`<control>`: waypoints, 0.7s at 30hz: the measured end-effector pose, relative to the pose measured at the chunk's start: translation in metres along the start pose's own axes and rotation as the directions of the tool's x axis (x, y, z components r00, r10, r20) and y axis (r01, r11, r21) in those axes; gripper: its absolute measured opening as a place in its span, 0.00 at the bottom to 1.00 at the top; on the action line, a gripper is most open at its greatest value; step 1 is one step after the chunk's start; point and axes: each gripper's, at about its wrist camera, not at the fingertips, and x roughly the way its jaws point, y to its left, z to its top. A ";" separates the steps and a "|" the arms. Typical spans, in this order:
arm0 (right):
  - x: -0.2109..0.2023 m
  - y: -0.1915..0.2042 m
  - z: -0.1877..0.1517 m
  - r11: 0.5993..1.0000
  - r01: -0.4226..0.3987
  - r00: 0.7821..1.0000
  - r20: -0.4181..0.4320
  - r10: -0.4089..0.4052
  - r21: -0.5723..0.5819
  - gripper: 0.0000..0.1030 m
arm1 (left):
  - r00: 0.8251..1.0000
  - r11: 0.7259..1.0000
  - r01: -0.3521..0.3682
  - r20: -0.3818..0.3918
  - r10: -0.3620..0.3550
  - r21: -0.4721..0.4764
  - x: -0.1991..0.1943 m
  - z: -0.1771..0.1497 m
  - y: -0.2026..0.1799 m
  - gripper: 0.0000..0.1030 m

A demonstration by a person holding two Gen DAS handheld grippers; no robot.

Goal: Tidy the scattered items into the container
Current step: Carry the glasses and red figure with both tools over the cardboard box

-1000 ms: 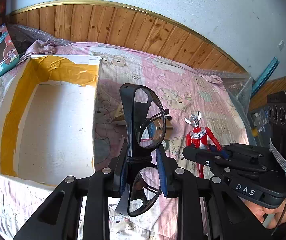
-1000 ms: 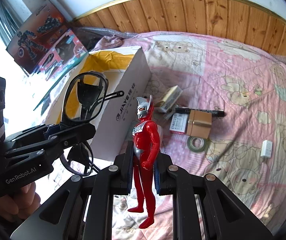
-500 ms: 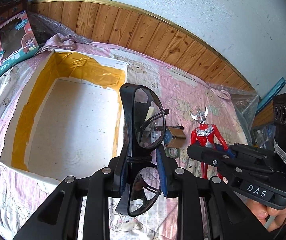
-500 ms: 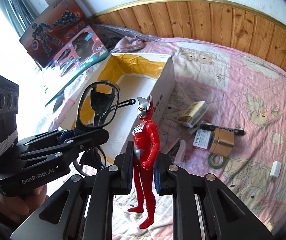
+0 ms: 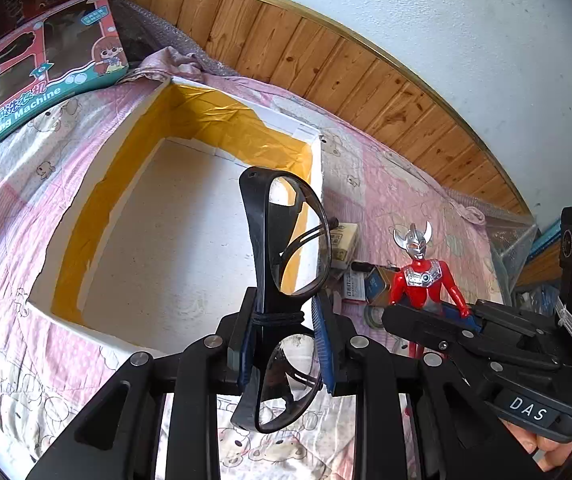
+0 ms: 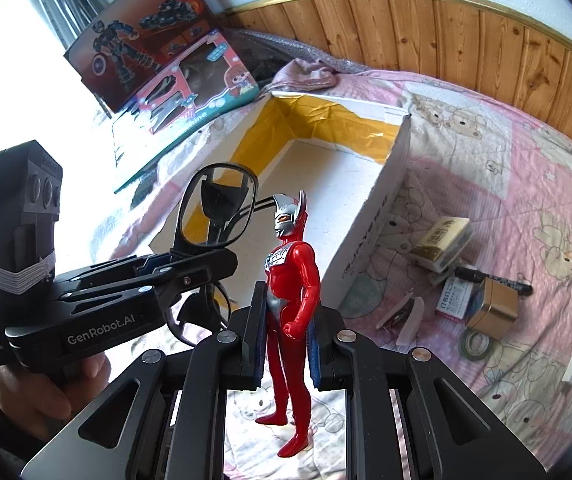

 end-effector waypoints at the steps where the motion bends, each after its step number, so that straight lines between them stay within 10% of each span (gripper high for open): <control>1: 0.002 0.002 0.002 1.000 -0.006 1.000 -0.003 0.006 -0.005 0.17 | 1.000 1.000 -0.003 0.003 0.003 -0.009 -0.001 0.001 0.004 0.26; 21: 0.043 0.015 0.050 0.999 -0.048 0.999 -0.019 0.047 -0.025 0.17 | 0.998 0.995 -0.062 -0.001 0.062 -0.073 0.015 0.041 0.041 0.26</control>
